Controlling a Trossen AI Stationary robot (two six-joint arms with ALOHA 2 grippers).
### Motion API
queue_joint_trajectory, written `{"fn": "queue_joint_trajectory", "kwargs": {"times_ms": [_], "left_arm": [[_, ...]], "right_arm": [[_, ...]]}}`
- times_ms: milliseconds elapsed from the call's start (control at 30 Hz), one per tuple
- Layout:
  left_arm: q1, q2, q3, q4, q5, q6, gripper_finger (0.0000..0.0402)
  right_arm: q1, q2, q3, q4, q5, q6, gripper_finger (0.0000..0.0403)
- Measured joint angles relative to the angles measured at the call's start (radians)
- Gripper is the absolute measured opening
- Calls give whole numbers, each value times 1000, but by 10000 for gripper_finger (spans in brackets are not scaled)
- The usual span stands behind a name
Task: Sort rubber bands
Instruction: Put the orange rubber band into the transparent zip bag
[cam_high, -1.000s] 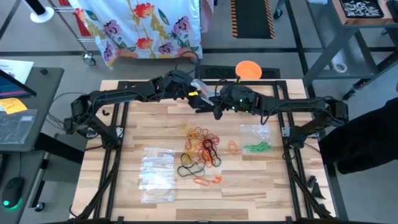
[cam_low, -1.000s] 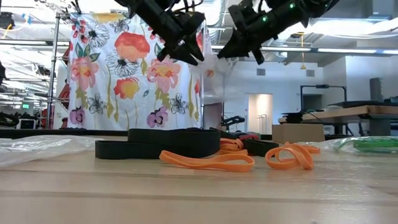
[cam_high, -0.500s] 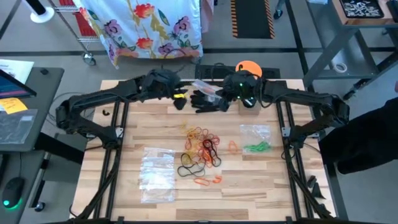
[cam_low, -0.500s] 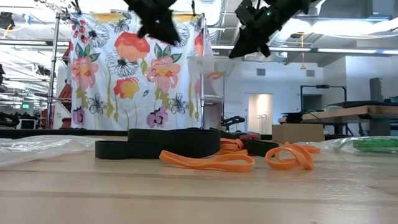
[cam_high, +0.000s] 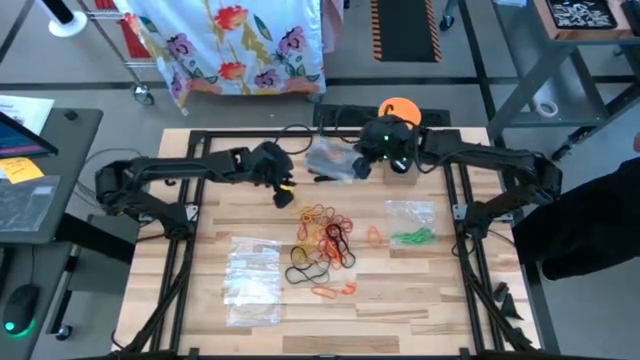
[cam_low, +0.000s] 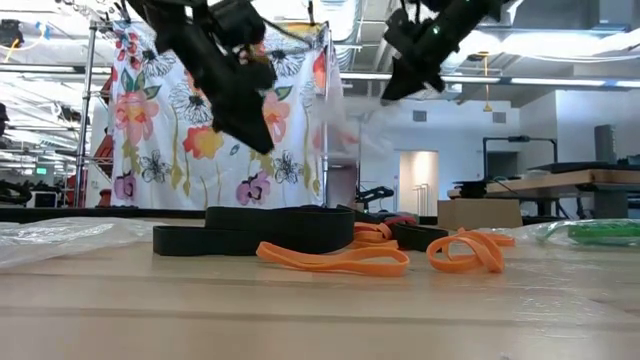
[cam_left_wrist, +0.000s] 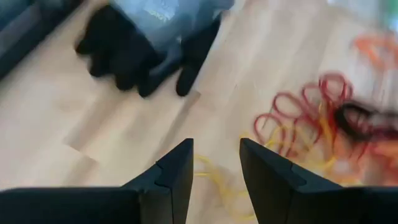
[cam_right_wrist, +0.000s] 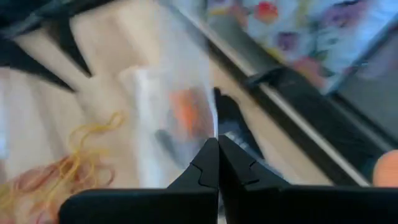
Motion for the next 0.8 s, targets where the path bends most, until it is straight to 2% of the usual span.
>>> {"fn": "queue_joint_trajectory", "kwargs": {"times_ms": [33,67,133,267,333,400,500,633,800], "left_arm": [[0,19,-1,21,2,-13,127],[-1,32,-1,40,10,0,127],[-9,39,-3,63,25,60,127],[-32,34,-1,107,-2,128,127],[-35,45,-5,141,-59,102,127],[-35,63,-13,169,-69,32,127],[-38,104,-14,255,94,28,127],[-70,146,-14,384,296,101,127],[-170,162,-14,517,336,265,127]], "right_arm": [[-7,2,0,3,-61,9,0],[-5,2,0,7,-55,33,0],[7,0,0,-13,37,22,0],[-3,1,0,-58,21,14,0],[-6,-6,0,-63,32,14,0],[-9,-13,0,-58,30,16,0],[-8,-20,0,-59,17,13,0],[-5,-50,-8,-63,17,9,0],[-4,-128,-114,1,-19,28,0]]}}
